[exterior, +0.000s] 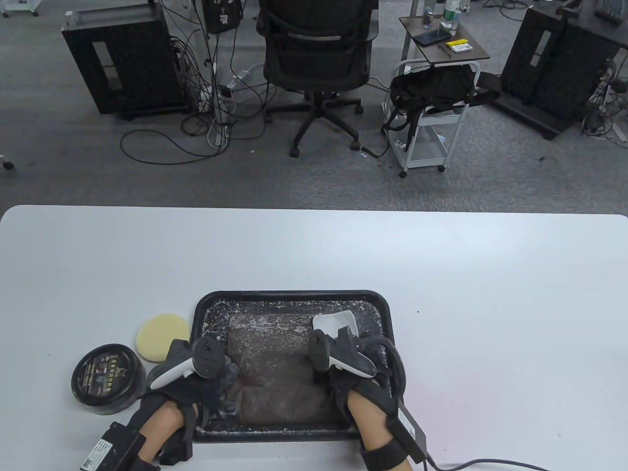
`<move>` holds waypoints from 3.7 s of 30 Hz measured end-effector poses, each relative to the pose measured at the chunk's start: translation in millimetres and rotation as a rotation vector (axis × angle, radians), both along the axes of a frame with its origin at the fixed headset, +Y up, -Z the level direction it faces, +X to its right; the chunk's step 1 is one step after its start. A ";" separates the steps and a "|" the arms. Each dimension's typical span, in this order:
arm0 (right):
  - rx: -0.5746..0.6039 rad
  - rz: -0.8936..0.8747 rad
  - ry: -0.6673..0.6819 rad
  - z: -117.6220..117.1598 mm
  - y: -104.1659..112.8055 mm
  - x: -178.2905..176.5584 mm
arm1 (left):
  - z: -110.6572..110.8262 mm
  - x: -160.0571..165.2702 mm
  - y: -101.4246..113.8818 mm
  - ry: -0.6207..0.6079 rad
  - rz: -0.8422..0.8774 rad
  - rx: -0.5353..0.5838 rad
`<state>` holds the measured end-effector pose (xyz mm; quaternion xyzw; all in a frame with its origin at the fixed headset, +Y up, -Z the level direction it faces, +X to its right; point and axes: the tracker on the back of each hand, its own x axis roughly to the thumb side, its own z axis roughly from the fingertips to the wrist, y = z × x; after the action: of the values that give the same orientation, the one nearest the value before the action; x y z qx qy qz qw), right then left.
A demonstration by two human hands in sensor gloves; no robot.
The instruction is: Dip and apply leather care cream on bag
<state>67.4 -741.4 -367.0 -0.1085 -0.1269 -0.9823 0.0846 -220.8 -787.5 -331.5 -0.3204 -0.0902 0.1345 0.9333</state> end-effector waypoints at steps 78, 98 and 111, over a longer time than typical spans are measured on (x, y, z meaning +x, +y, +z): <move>-0.045 -0.106 0.154 39.3 5.6 10.1 | -2.4 17.0 -2.7 -0.045 -0.083 0.092; -0.019 -0.108 0.144 56.7 2.1 -0.6 | -0.4 14.5 -3.6 -0.051 -0.073 0.067; -0.014 -0.235 0.359 71.1 -12.9 -87.0 | -0.7 10.3 -7.1 -0.031 0.009 0.003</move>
<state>-19.6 -754.4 -295.9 -0.2965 -0.1029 -0.9494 -0.0102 -210.5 -794.6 -332.3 -0.3204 -0.1061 0.1334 0.9318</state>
